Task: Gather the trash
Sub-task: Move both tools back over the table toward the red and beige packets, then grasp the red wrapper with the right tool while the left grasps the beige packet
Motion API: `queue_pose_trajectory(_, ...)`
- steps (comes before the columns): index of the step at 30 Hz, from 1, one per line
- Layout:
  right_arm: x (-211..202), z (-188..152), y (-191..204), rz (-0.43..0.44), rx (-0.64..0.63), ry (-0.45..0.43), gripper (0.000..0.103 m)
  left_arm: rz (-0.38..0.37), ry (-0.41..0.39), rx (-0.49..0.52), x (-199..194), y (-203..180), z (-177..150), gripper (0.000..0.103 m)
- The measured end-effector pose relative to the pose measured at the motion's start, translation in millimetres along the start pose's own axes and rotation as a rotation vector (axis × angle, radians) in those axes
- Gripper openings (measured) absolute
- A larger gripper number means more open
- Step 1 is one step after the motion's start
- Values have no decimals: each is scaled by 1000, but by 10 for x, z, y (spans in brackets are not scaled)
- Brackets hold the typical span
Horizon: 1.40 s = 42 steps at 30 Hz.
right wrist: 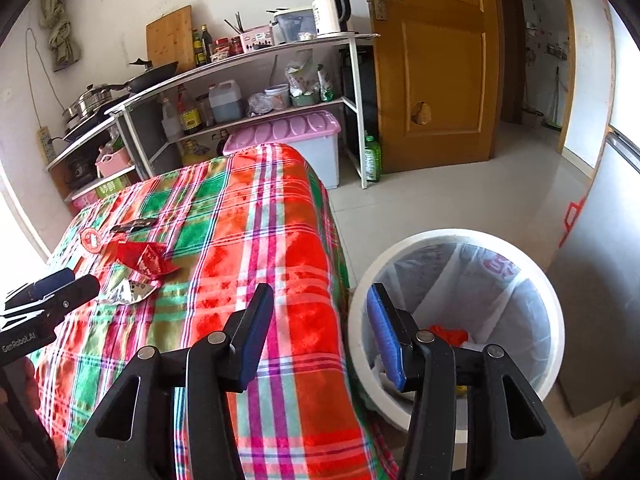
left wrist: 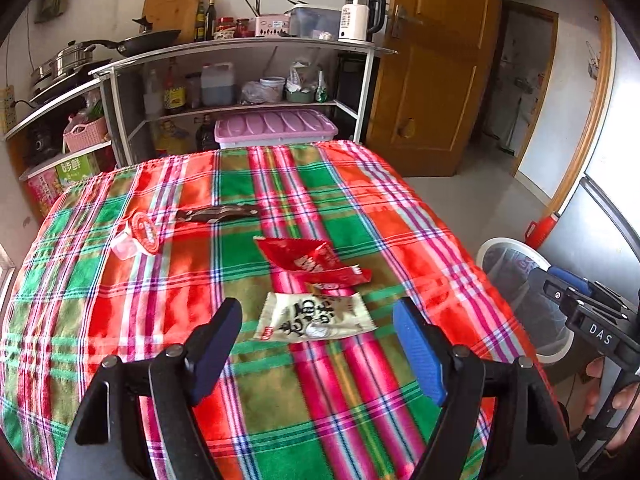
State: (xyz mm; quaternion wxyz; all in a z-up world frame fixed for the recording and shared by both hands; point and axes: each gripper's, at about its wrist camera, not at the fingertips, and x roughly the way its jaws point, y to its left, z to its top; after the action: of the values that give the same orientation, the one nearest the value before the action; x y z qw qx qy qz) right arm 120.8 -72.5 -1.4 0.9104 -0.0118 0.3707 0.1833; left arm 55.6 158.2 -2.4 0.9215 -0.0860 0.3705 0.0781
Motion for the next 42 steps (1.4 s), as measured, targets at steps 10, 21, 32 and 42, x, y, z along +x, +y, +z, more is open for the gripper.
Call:
queue_pose_trajectory(10,266,120,541,114,-64,37,50,53,31,-49,16,487,-137,80)
queue_pose_trajectory(21,591,126,1287,279,-206,111,51,55,27,-71,-1,718,-121,80)
queue_pose_trajectory(32,907,186,1619,277,-295,150,51,41,41,-75,53,753,-89,80)
queue_pose_trajectory(42,1202,242,1676,277,-324,222,51,16,56,-65,127,697,-62,80)
